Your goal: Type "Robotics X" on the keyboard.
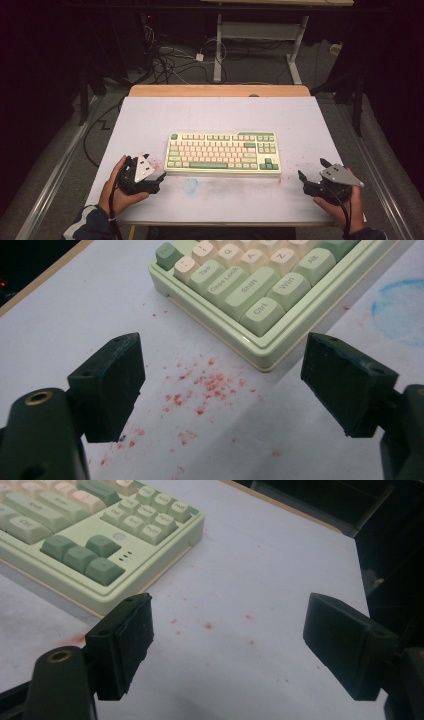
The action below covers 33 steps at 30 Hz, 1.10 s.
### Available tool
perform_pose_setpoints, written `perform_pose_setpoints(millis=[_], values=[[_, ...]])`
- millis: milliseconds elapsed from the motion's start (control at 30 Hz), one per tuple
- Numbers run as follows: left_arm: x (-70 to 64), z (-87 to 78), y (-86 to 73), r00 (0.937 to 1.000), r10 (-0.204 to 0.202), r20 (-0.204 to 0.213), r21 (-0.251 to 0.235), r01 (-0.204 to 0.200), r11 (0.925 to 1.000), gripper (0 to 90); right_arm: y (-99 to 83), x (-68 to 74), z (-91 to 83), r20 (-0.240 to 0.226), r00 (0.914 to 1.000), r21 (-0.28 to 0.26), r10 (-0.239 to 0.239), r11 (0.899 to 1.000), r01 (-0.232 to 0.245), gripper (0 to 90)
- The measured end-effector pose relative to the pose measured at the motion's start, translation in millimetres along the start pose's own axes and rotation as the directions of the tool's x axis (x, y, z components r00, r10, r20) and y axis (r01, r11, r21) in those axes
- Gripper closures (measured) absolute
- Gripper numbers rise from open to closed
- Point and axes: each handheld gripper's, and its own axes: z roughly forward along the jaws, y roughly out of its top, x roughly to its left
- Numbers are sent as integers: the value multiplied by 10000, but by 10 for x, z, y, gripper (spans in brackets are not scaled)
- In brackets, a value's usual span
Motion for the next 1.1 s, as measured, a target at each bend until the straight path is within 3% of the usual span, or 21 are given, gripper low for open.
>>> perform_pose_setpoints(millis=[200,500,1100], values=[[-23,-11,-14,10000,40,91,31,-40,10000,166,-16,-11,-30,-27,9998,-103,217,9997,-217,208],[-38,-41,-18,9997,12,239,-13,-12,10000,166,14,72,-61,-163,9999,-233,-4,9997,1,205],[-49,-11,-40,9996,0,294,268,-8,9996,166,15,57,-61,-113,9999,-207,46,9998,-48,205]])
